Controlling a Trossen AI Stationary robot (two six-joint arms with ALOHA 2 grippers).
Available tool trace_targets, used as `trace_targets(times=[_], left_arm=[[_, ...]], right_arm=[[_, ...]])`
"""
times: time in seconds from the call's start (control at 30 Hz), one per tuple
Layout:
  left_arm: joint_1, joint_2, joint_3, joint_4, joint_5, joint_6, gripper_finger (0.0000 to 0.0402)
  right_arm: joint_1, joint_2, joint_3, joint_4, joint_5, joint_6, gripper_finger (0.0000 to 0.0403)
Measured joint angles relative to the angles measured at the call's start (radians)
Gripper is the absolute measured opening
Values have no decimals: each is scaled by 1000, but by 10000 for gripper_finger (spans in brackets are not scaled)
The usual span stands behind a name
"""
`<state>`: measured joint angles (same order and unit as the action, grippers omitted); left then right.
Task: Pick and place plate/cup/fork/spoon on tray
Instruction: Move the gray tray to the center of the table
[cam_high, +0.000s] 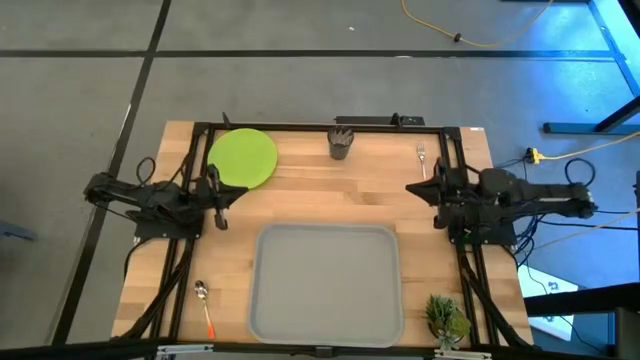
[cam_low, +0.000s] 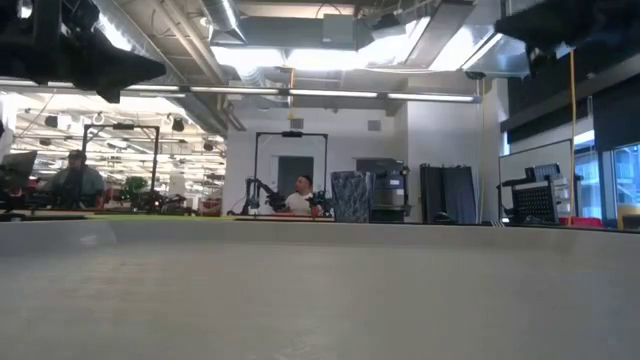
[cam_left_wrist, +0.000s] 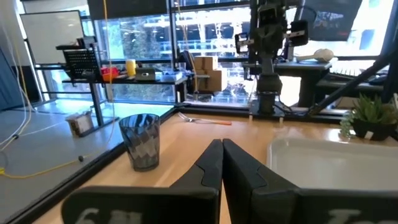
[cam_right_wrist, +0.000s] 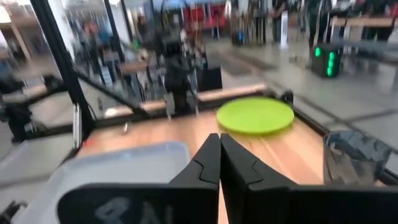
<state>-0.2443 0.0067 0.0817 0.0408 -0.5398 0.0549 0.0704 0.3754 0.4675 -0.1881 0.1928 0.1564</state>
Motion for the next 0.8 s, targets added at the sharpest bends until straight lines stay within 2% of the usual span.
trace_targets(times=[0.13,0.37,0.57,0.7,0.8], left_arm=[[0,0,48,-65,0,0,0],[0,0,120,-170,0,0,0],[0,0,134,-189,0,7,0],[0,0,134,-191,1,7,0],[0,0,134,-191,1,7,0]], right_arm=[[-2,209,214,-209,0,37,2],[-34,573,580,-560,-2,273,6],[-82,789,807,-621,-10,304,21],[-124,882,927,-636,-12,302,31],[-155,939,994,-714,-17,303,41]])
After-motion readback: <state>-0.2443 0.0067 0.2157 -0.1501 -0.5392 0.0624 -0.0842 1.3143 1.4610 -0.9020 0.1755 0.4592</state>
